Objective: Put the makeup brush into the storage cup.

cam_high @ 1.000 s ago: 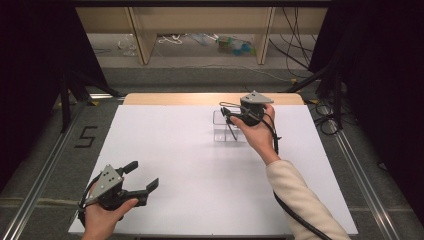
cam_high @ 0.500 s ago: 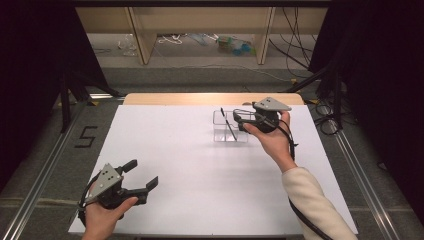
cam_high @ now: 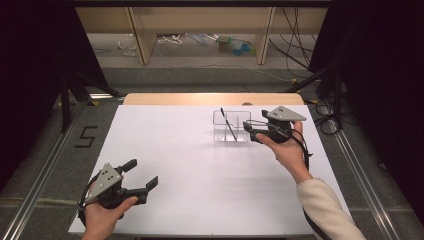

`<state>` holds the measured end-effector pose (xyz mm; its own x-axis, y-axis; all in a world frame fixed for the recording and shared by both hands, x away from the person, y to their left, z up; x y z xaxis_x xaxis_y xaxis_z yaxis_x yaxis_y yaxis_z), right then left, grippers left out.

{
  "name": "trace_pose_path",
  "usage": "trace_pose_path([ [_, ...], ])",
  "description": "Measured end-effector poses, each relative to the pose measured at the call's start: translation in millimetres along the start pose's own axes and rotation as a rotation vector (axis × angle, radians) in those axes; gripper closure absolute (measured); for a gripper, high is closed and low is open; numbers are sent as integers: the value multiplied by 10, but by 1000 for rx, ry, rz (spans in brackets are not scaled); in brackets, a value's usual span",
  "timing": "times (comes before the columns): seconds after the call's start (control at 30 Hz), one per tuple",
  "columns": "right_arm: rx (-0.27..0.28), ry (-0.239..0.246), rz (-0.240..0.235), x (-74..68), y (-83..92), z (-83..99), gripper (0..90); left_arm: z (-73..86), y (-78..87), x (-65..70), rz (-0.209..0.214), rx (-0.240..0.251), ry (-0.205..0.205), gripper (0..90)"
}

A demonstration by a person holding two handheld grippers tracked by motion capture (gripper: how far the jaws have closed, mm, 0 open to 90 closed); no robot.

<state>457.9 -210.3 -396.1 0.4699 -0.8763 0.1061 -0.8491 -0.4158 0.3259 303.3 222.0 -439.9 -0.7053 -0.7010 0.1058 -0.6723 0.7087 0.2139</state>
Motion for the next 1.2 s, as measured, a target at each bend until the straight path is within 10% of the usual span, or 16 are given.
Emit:
trace_pose_path([
  [1.2,25,20,-74,-5,723,376,181,-11,29,-6,-11,4,-2,79],
])
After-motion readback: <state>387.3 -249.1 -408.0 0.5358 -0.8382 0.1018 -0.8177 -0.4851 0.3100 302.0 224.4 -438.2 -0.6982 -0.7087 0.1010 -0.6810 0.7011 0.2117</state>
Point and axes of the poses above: each handheld gripper's, and its own axes: y roughly backward along the jaws, z roughly out of its underside, x roughly to its right, the point moved 1 cm from there along -y, roughly forward along the jaws, and after that the axes turned 8 degrees about z, right-handed, at the moved point
